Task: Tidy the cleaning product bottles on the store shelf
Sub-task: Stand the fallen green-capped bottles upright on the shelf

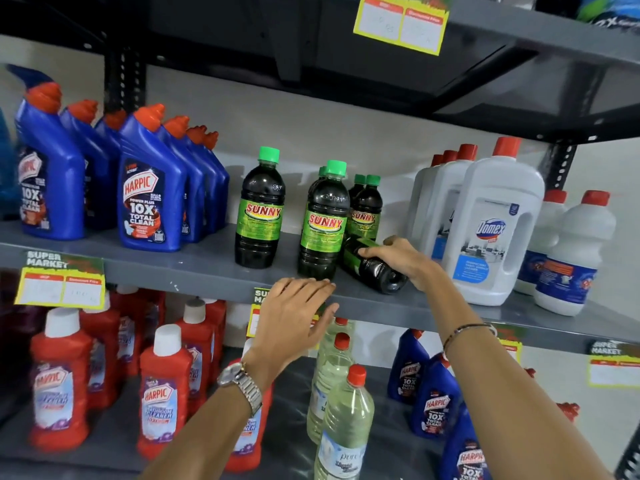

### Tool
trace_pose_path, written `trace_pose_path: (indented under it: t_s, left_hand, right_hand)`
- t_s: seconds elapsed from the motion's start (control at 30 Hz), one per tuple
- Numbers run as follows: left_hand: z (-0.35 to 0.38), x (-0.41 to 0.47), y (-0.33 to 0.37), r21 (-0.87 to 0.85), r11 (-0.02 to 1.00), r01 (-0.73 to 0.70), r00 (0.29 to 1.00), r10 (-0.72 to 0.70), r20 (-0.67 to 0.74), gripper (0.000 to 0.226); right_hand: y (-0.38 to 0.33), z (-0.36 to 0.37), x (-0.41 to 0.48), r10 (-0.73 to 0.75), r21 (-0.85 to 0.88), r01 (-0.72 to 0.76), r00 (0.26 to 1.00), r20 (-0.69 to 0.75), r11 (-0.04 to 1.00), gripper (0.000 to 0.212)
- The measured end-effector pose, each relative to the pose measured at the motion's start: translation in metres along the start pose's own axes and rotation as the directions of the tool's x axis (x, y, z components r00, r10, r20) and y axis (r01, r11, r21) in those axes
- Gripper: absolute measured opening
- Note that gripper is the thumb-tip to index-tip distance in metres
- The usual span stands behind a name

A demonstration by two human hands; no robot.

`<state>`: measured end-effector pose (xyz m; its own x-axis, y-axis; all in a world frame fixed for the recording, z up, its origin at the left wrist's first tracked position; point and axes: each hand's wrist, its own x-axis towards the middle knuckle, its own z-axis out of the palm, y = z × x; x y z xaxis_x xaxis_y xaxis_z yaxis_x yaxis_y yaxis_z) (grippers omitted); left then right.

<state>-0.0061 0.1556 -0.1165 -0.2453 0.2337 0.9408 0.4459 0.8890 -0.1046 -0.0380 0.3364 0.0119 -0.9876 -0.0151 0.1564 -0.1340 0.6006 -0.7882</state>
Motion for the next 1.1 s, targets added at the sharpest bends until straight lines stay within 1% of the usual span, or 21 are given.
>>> trace_pose_path:
  t_s: [0.07, 0.1, 0.2, 0.23, 0.27, 0.3, 0.43, 0.57, 0.6, 0.63, 0.67, 0.7, 0.73, 0.77, 0.8, 0.87, 0.9, 0.93, 1.0, 1.07, 1.1]
  left_hand:
    - [0.0, 0.0, 0.002, 0.0, 1.0, 0.01, 1.0, -0.01, -0.006, 0.029]
    - [0.001, 0.0, 0.002, 0.0, 1.0, 0.015, 1.0, -0.015, -0.01, 0.029]
    - [0.001, -0.001, 0.003, 0.003, 1.0, 0.031, 0.999, -0.031, -0.016, 0.029]
    - [0.001, -0.001, 0.004, 0.001, 0.999, 0.038, 0.999, -0.038, -0.017, 0.029]
    - [0.001, -0.001, 0.004, 0.0, 0.999, 0.044, 0.999, -0.044, -0.017, 0.029]
    - [0.001, 0.0, 0.005, -0.002, 0.999, 0.047, 0.999, -0.047, -0.017, 0.029]
    - [0.0, 0.0, 0.007, -0.003, 0.998, 0.059, 0.998, -0.059, -0.019, 0.028]
    - [0.0, 0.0, 0.007, 0.002, 0.998, 0.06, 0.998, -0.06, -0.01, 0.028]
    - [0.0, 0.0, 0.007, 0.004, 0.998, 0.061, 0.998, -0.061, -0.004, 0.028]
    - [0.0, 0.0, 0.007, 0.003, 0.998, 0.067, 0.998, -0.067, 0.001, 0.028]
    - [0.0, -0.001, 0.007, 0.001, 0.997, 0.075, 0.997, -0.075, 0.006, 0.029]
    - [0.0, 0.0, 0.007, 0.0, 0.997, 0.08, 0.997, -0.08, 0.012, 0.029]
    - [0.0, 0.0, 0.007, 0.001, 0.997, 0.081, 0.997, -0.081, 0.017, 0.029]
    - [0.0, 0.0, 0.007, 0.004, 0.997, 0.08, 0.997, -0.08, 0.022, 0.029]
    - [-0.001, 0.0, 0.007, 0.006, 0.997, 0.078, 0.997, -0.078, 0.025, 0.03]
    - [-0.002, 0.0, 0.007, 0.004, 0.997, 0.08, 0.996, -0.08, 0.028, 0.03]
    - [-0.002, -0.001, 0.008, 0.002, 0.997, 0.083, 0.996, -0.083, 0.028, 0.03]
    - [-0.002, -0.001, 0.008, -0.001, 0.996, 0.086, 0.996, -0.086, 0.026, 0.03]
    - [-0.002, -0.001, 0.008, -0.004, 0.996, 0.087, 0.996, -0.087, 0.02, 0.031]
    - [-0.002, -0.001, 0.008, -0.008, 0.996, 0.084, 0.996, -0.084, 0.015, 0.031]
    - [-0.002, 0.0, 0.008, -0.011, 0.996, 0.083, 0.996, -0.083, 0.015, 0.03]
  right_hand:
    - [0.015, 0.0, 0.006, -0.027, 0.106, 0.036, 0.996, -0.084, 0.994, 0.083]
    - [0.021, 0.001, 0.007, -0.055, 0.144, 0.074, 0.99, -0.129, 0.987, 0.085]
    - [0.029, 0.009, -0.002, -0.148, 0.273, 0.214, 0.958, -0.244, 0.938, 0.083]
    - [0.032, 0.012, -0.003, -0.176, 0.291, 0.257, 0.944, -0.278, 0.922, 0.077]
    - [0.034, 0.014, -0.002, -0.199, 0.288, 0.289, 0.932, -0.303, 0.913, 0.069]
    - [0.036, 0.015, -0.001, -0.215, 0.288, 0.308, 0.925, -0.312, 0.907, 0.065]
    - [0.041, 0.016, -0.002, -0.217, 0.288, 0.296, 0.936, -0.277, 0.911, 0.082]
    - [0.036, 0.011, -0.007, -0.242, 0.171, 0.287, 0.939, -0.243, 0.942, 0.087]
    - [0.031, 0.008, -0.008, -0.257, 0.159, 0.304, 0.93, -0.264, 0.939, 0.092]
    - [0.025, 0.003, -0.008, -0.267, 0.189, 0.334, 0.913, -0.309, 0.923, 0.096]
    - [0.016, -0.004, -0.007, -0.282, 0.246, 0.383, 0.888, -0.364, 0.89, 0.094]
    - [0.006, -0.013, -0.006, -0.283, 0.322, 0.422, 0.872, -0.4, 0.847, 0.086]
    - [-0.005, -0.022, -0.005, -0.284, 0.383, 0.444, 0.868, -0.407, 0.81, 0.074]
    - [-0.016, -0.032, -0.003, -0.282, 0.423, 0.434, 0.883, -0.376, 0.795, 0.064]
    - [-0.025, -0.041, -0.001, -0.292, 0.431, 0.411, 0.903, -0.316, 0.804, 0.057]
    - [-0.035, -0.05, 0.001, -0.319, 0.375, 0.359, 0.933, -0.166, 0.855, 0.044]
    - [-0.035, -0.052, 0.002, -0.319, 0.322, 0.343, 0.939, -0.127, 0.882, 0.039]
    - [-0.034, -0.054, 0.004, -0.316, 0.282, 0.337, 0.942, -0.118, 0.899, 0.039]
    - [-0.031, -0.055, 0.007, -0.31, 0.261, 0.336, 0.941, -0.139, 0.905, 0.043]
    - [-0.029, -0.056, 0.01, -0.31, 0.218, 0.347, 0.932, -0.189, 0.912, 0.05]
    - [-0.029, -0.055, 0.011, -0.313, 0.159, 0.35, 0.924, -0.22, 0.923, 0.057]
